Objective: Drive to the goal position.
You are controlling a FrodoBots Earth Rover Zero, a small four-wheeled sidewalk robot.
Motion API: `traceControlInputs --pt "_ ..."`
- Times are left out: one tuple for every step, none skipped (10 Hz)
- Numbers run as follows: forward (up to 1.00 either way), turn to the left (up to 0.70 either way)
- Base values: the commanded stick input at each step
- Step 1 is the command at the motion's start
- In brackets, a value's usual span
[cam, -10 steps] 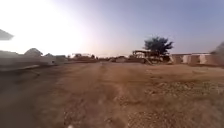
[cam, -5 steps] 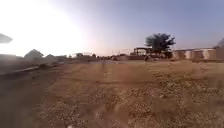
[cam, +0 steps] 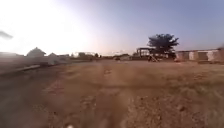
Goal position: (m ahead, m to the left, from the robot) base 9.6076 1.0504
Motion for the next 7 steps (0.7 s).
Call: traceControlInputs --pt "0.69 0.00" --pt "0.69 0.00" --pt "0.69 0.00" --pt "0.69 0.00" --pt "0.69 0.00" --pt "0.69 0.00" --pt "0.69 0.00"
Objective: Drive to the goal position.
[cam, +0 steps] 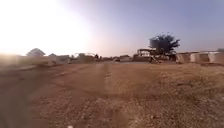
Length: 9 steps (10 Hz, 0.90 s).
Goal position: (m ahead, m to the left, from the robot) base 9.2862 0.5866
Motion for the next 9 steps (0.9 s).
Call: traceControlInputs --pt "0.69 0.00" --pt "0.69 0.00" --pt "0.69 0.33" --pt "0.69 0.26" --pt "0.69 0.04" --pt "0.69 0.00" --pt "0.69 0.00" --pt "0.69 0.00" --pt "0.69 0.00"
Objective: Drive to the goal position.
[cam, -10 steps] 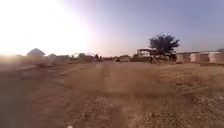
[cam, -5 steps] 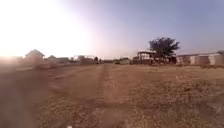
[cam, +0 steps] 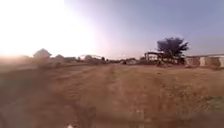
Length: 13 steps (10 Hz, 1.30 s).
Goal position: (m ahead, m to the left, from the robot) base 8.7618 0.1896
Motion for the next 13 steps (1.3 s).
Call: traceControlInputs --pt "0.69 0.00" --pt "0.69 0.00" --pt "0.69 0.00" --pt "0.69 0.00" --pt "0.69 0.00" --pt "0.69 0.00" --pt "0.69 0.00" --pt "0.69 0.00" --pt "0.69 0.00" --pt "0.69 0.00" --pt "0.69 0.00" --pt "0.69 0.00" --pt "0.69 0.00"
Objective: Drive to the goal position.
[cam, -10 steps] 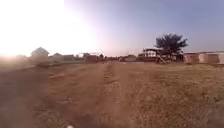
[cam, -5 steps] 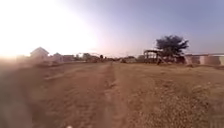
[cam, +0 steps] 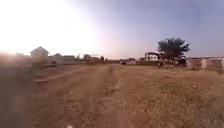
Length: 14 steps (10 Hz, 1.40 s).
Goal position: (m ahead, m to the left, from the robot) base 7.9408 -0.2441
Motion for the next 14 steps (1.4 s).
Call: traceControlInputs --pt "0.69 0.00" --pt "0.69 0.00" --pt "0.69 0.00" --pt "0.69 0.00" --pt "0.69 0.00" --pt "0.69 0.00" --pt "0.69 0.00" --pt "0.69 0.00" --pt "0.69 0.00" --pt "0.69 0.00" --pt "0.69 0.00" --pt "0.69 0.00" --pt "0.69 0.00" --pt "0.69 0.00"
